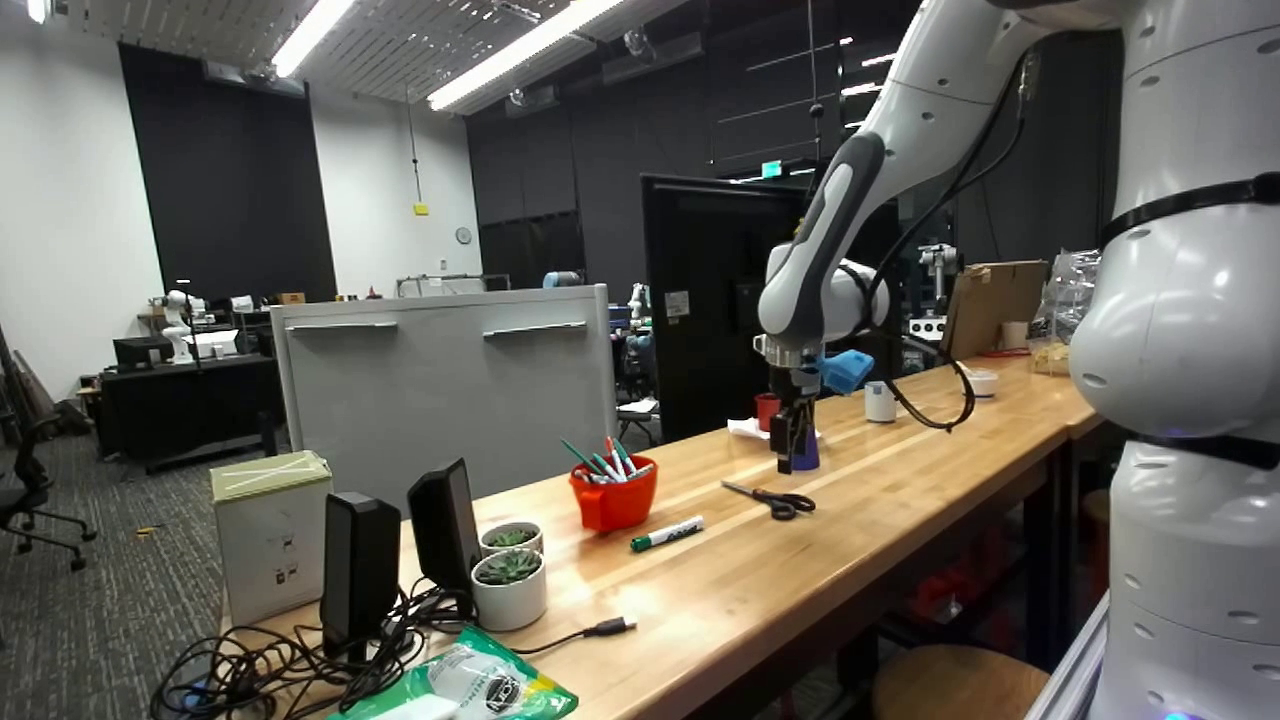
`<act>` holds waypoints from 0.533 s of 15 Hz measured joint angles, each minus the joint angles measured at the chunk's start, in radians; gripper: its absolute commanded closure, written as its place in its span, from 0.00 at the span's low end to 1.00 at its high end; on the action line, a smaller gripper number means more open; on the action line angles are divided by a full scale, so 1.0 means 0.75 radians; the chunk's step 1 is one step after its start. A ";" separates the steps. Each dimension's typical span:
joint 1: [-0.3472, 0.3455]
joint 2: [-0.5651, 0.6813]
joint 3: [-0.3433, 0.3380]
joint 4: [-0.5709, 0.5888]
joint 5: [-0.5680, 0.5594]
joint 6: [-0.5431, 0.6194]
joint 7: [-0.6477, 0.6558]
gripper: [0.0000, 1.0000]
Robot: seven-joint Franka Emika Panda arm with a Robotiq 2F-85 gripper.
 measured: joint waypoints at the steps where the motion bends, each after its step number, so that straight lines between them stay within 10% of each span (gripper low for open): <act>1: 0.002 -0.014 0.000 0.000 0.007 -0.014 0.006 0.00; 8: 0.036 -0.123 0.001 0.009 0.081 -0.199 0.144 0.00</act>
